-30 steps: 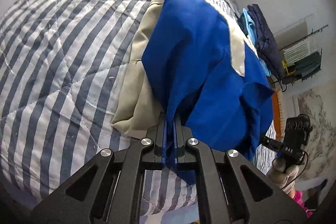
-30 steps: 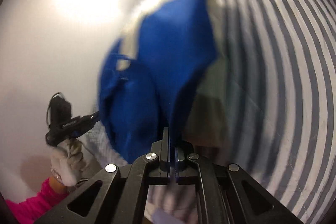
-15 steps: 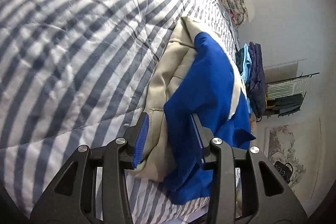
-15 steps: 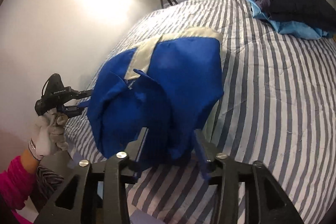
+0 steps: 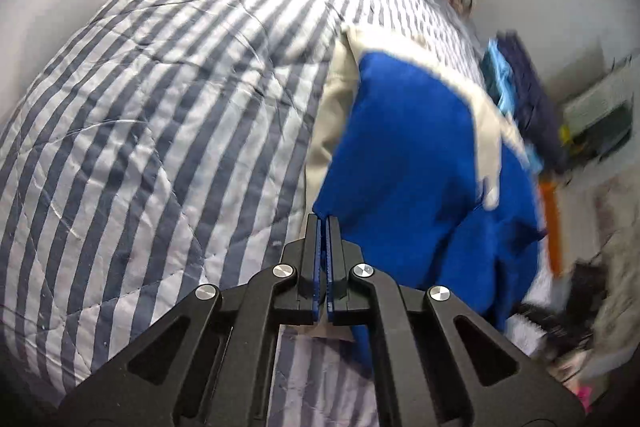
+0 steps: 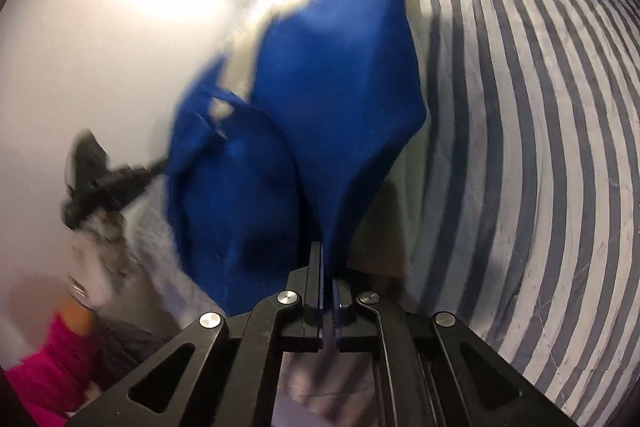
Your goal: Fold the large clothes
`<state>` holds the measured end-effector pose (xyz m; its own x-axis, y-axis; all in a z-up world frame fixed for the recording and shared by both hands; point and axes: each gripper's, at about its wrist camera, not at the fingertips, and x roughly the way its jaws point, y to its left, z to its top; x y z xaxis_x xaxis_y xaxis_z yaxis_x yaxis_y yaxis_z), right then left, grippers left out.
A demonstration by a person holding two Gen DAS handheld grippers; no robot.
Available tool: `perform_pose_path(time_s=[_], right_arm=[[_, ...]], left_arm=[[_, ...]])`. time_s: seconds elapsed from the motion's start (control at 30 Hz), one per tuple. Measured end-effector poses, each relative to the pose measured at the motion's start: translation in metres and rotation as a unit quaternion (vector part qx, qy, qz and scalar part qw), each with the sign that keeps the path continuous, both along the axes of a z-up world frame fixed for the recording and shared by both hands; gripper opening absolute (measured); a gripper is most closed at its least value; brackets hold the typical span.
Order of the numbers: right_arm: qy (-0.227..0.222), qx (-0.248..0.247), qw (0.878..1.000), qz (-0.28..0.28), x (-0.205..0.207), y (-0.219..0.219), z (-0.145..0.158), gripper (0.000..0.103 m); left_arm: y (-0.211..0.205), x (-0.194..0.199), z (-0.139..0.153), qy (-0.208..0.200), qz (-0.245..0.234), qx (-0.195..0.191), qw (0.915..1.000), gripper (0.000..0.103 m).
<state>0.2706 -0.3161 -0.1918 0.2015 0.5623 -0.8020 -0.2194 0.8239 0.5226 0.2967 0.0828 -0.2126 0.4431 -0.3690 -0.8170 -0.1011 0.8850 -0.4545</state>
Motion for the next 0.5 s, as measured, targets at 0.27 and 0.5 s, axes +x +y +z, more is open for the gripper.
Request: perform_pose_path(time_s=[0.27, 0.5], right_arm=[[-0.148, -0.070, 0.987, 0.001, -0.008, -0.016, 0.083, 0.045], [-0.229, -0.105, 0.968, -0.015, 0.065, 0.026, 0.097, 0.031]], left_arm=[[-0.010, -0.008, 0.078, -0.103, -0.002, 0.052, 0.9933, 0.000], [-0.063, 0.061, 0.091, -0.118, -0.019, 0.057, 0.9912, 0.000]])
